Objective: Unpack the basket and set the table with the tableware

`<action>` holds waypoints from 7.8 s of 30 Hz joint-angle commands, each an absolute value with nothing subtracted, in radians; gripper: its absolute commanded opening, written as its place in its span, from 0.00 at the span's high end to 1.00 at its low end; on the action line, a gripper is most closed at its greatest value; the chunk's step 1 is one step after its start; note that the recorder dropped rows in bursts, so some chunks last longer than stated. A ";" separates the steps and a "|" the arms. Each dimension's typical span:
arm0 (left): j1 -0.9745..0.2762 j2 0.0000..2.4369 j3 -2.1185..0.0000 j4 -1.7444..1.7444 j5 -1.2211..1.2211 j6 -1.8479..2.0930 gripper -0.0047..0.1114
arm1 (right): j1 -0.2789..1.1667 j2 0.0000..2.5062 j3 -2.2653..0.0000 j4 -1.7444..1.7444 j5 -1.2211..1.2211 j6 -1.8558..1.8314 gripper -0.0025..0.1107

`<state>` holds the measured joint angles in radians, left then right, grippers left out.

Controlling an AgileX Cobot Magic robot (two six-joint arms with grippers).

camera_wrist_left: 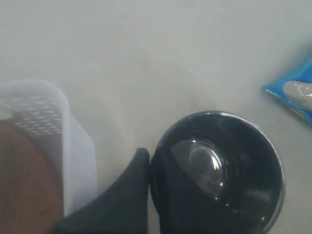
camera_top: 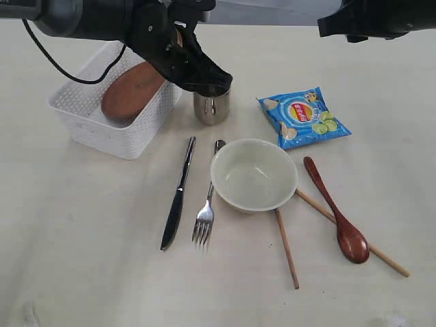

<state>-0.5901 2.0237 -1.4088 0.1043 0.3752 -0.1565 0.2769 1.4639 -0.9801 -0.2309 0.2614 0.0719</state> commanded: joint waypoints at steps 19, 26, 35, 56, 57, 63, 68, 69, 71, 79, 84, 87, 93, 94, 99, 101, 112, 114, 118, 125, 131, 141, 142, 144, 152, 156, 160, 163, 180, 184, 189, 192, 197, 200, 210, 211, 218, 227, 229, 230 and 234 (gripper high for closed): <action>-0.592 1.913 -1.403 0.156 0.446 -0.147 0.34 | 0.271 1.455 -0.987 -0.230 0.260 0.071 0.54; -0.592 1.778 -1.403 0.320 0.607 -0.117 0.34 | 0.271 1.455 -0.987 -0.230 0.263 0.073 0.54; -0.585 1.684 -1.061 0.682 0.583 -0.138 0.34 | 0.271 1.455 -0.987 -0.230 0.263 0.073 0.54; -0.460 1.633 -0.940 0.669 0.411 0.024 0.34 | 0.271 1.455 -0.987 -0.203 0.260 0.075 0.54; -0.460 1.646 -0.962 0.669 0.440 0.024 0.34 | 0.271 1.455 -0.987 -0.203 0.260 0.075 0.54; -0.460 1.685 -0.999 0.677 0.448 0.061 0.34 | 0.271 1.455 -0.987 -0.203 0.260 0.075 0.54; -0.460 1.687 -0.999 0.707 0.422 0.055 0.34 | 0.271 1.455 -0.987 -0.203 0.260 0.068 0.54; -0.460 1.687 -0.999 0.704 0.422 0.046 0.34 | 0.271 1.455 -0.987 -0.203 0.260 0.068 0.54; -0.460 1.687 -0.999 0.689 0.414 0.035 0.34 | 0.271 1.455 -0.987 -0.203 0.256 0.068 0.54; -0.460 1.687 -0.999 0.614 0.451 0.039 0.34 | 0.271 1.455 -0.987 -0.203 0.251 0.068 0.54; -0.463 1.702 -0.997 0.595 0.464 0.109 0.34 | 0.271 1.455 -0.987 -0.203 0.251 0.068 0.54; -0.467 1.718 -0.997 0.559 0.462 0.175 0.34 | 0.271 1.455 -0.987 -0.203 0.251 0.068 0.54; -0.470 1.729 -0.997 0.363 0.427 0.394 0.34 | 0.271 1.459 -0.987 -0.203 0.245 0.068 0.54; -0.470 1.729 -0.999 0.318 0.429 0.437 0.34 | 0.271 1.459 -0.987 -0.203 0.242 0.066 0.54; -0.470 1.729 -1.014 0.169 0.487 0.593 0.34 | 0.271 1.459 -0.987 -0.203 0.241 0.063 0.54; -0.470 1.729 -1.034 0.146 0.522 0.608 0.34 | 0.271 1.459 -0.987 -0.203 0.241 0.063 0.54; -0.470 1.775 -1.054 0.144 0.508 0.624 0.34 | 0.271 1.459 -0.987 -0.203 0.241 0.063 0.54; -0.470 1.800 -1.054 0.149 0.463 0.630 0.34 | 0.271 1.459 -0.987 -0.203 0.241 0.063 0.54; -0.470 1.832 -1.054 0.160 0.307 0.625 0.34 | 0.271 1.459 -0.987 -0.203 0.241 0.063 0.54; -0.463 1.839 -1.054 0.160 0.278 0.630 0.36 | 0.271 1.459 -0.987 -0.203 0.235 0.064 0.54; -0.452 1.839 -1.054 0.160 0.289 0.630 0.62 | 0.271 1.459 -0.987 -0.203 0.236 0.070 0.54; -0.452 1.817 -1.054 0.172 0.293 0.628 0.96 | 0.271 1.459 -0.987 -0.203 0.233 0.070 0.54; -0.452 1.802 -1.054 0.172 0.293 0.628 0.96 | 0.271 1.459 -0.987 -0.203 0.230 0.070 0.54; -0.452 1.767 -1.054 0.172 0.295 0.626 0.96 | 0.271 1.459 -0.987 -0.203 0.225 0.070 0.54; -0.458 1.534 -1.054 0.168 0.318 0.595 0.96 | 0.271 1.459 -0.987 -0.203 0.216 0.070 0.54; -0.518 1.511 -1.054 0.180 0.285 0.614 0.96 | 0.269 1.459 -0.987 -0.205 0.240 0.065 0.54; -0.626 1.541 -1.056 0.207 0.163 0.642 0.96 | 0.251 1.481 -0.987 -0.214 0.277 0.055 0.54; -0.676 1.584 -1.093 0.231 0.139 0.646 0.96 | 0.221 1.598 -0.997 -0.201 0.275 0.048 0.54; -0.699 1.640 -1.143 0.233 0.122 0.678 0.96 | 0.215 1.983 -1.143 0.028 0.355 -0.098 0.48; -0.699 1.640 -1.143 0.233 0.122 0.678 0.96 | 0.215 2.003 -1.144 0.028 0.345 -0.100 0.58; -0.699 1.640 -1.143 0.233 0.110 0.674 0.96 | 0.215 2.005 -1.150 0.028 0.349 -0.100 0.59; -0.699 1.640 -1.143 0.233 0.110 0.674 0.96 | 0.215 2.006 -1.150 0.030 0.355 -0.100 0.65; -0.699 1.640 -1.143 0.225 0.105 0.674 0.96 | 0.215 2.006 -1.150 0.030 0.358 -0.100 0.91; -0.699 1.645 -1.143 0.224 0.102 0.674 0.96 | 0.215 2.006 -1.150 0.030 0.358 -0.105 0.98; -0.713 1.724 -1.148 0.224 0.025 0.679 0.96 | 0.211 1.914 -1.150 0.019 0.353 -0.120 0.98; -0.717 1.729 -1.148 0.227 0.012 0.681 0.96 | 0.211 1.899 -1.150 0.019 0.353 -0.120 0.98; -0.756 1.758 -1.172 0.231 0.000 0.685 0.96 | 0.202 1.843 -1.150 -0.014 0.355 -0.120 0.98; -0.771 1.872 -1.232 0.231 0.000 0.685 0.96 | 0.089 1.754 -1.150 -0.014 0.384 -0.097 0.98; -0.778 1.901 -1.243 0.231 0.000 0.687 0.96 | 0.070 1.729 -1.150 -0.014 0.391 -0.095 0.98; -0.780 1.913 -1.252 0.231 0.000 0.687 0.96 | 0.065 1.718 -1.150 -0.014 0.394 -0.093 0.98; -0.819 1.943 -1.285 0.231 0.007 0.689 0.96 | 0.061 1.686 -1.150 -0.014 0.392 -0.093 0.98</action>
<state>-0.7859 1.9345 -1.2565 0.2273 0.0211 0.6879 0.0672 1.7111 -1.1491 -0.0074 0.3886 -0.0980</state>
